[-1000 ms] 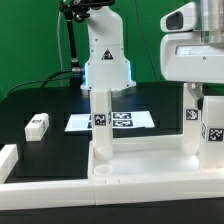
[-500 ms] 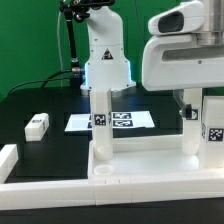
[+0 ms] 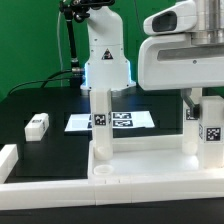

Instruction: Assemble desk

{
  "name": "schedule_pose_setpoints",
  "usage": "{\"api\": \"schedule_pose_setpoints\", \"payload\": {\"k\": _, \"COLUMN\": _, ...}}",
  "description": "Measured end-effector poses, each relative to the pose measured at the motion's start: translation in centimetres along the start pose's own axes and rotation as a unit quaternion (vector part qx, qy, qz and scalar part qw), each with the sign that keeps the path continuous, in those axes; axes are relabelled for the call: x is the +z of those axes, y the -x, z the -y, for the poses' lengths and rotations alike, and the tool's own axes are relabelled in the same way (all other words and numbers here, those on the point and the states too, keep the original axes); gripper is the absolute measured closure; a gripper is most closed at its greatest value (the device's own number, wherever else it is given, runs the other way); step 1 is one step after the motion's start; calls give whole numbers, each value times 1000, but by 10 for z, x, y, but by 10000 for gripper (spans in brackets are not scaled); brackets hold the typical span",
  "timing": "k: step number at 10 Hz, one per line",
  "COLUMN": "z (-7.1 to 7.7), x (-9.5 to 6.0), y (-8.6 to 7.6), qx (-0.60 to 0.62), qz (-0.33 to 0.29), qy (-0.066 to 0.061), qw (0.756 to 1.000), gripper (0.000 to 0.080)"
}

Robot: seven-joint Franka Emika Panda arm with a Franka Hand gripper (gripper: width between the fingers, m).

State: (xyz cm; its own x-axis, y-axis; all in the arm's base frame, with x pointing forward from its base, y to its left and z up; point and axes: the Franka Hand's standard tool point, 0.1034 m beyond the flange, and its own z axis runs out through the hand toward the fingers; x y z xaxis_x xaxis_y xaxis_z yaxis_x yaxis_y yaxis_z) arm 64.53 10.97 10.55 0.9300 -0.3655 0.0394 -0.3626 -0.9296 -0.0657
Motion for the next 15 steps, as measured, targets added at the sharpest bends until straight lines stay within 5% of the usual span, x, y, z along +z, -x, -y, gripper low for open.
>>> {"api": "schedule_pose_setpoints", "payload": {"k": 5, "z": -5, "x": 0, "y": -2, "qx": 202, "qz": 3, "qy": -7, "qw": 979, "gripper": 511}}
{"api": "schedule_pose_setpoints", "payload": {"k": 11, "z": -9, "x": 0, "y": -1, "qx": 552, "qz": 39, "qy": -30, "qw": 832, "gripper": 509}}
{"api": "schedule_pose_setpoints", "payload": {"k": 15, "z": -7, "x": 0, "y": -1, "qx": 648, "qz": 42, "qy": -26, "qw": 760, "gripper": 509}}
